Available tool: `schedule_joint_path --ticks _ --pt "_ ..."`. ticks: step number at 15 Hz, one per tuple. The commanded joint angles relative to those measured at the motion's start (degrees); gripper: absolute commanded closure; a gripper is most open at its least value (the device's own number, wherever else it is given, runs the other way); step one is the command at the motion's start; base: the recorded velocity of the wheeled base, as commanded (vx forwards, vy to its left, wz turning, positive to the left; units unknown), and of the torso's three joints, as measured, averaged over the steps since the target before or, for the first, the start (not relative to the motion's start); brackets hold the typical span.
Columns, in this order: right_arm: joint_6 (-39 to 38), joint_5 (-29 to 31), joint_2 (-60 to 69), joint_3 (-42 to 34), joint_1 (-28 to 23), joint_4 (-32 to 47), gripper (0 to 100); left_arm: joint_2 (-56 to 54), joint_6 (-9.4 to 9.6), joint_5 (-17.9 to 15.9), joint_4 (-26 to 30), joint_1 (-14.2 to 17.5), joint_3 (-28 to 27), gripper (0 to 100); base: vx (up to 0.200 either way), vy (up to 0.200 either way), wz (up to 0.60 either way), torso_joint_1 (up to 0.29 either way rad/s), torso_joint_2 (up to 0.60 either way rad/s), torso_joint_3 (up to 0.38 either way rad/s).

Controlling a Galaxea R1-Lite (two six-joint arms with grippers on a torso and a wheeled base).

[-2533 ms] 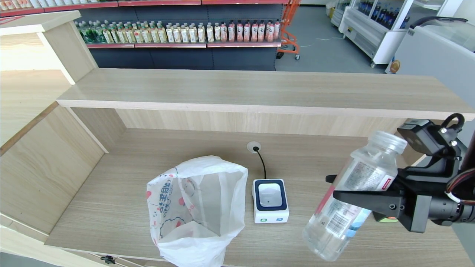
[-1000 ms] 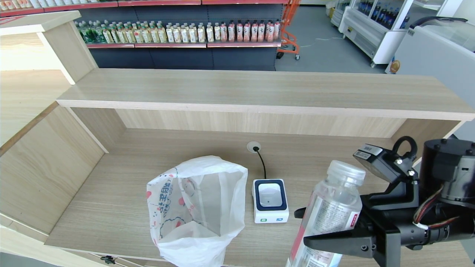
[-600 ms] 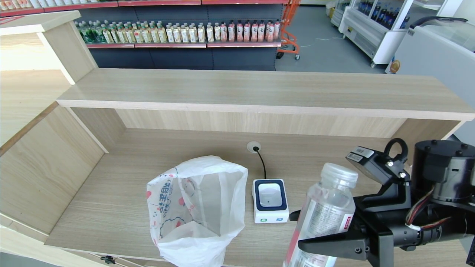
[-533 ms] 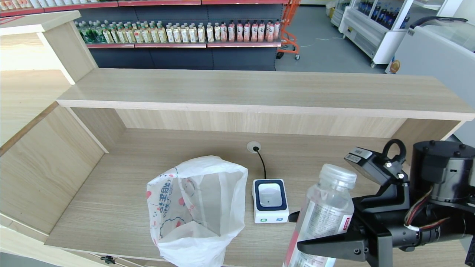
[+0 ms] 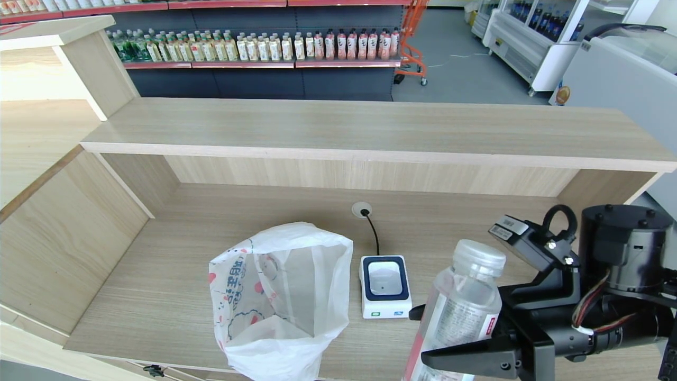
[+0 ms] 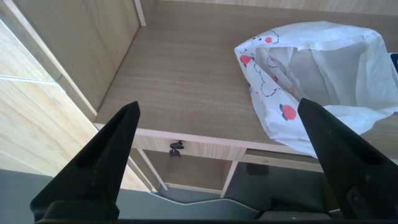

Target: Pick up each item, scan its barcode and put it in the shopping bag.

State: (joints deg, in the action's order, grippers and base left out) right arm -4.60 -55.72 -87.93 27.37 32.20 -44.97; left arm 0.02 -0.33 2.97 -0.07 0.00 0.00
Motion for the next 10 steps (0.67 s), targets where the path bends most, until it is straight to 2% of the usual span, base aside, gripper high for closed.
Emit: schedule_joint_path --ticks 1,8,9,10 --pt "0.2 -0.1 0.0 -0.2 0.6 0.2 100 0.0 -0.02 0.0 0.0 0.0 0.0 0 0.000 0.000 0.00 0.000 0.00 0.000" --pt "0.3 0.9 3.1 0.4 -0.6 0.8 100 0.0 -0.02 0.0 0.0 0.0 0.0 0 0.000 0.000 0.00 0.000 0.00 0.000" --pt "1.2 6.2 7.1 1.7 -2.8 3.4 100 0.0 -0.02 0.0 0.0 0.0 0.0 0 0.000 0.000 0.00 0.000 0.00 0.000" --pt "1.5 6.9 7.5 1.9 -3.1 3.9 100 0.0 -0.02 0.0 0.0 0.0 0.0 0 0.000 0.000 0.00 0.000 0.00 0.000"
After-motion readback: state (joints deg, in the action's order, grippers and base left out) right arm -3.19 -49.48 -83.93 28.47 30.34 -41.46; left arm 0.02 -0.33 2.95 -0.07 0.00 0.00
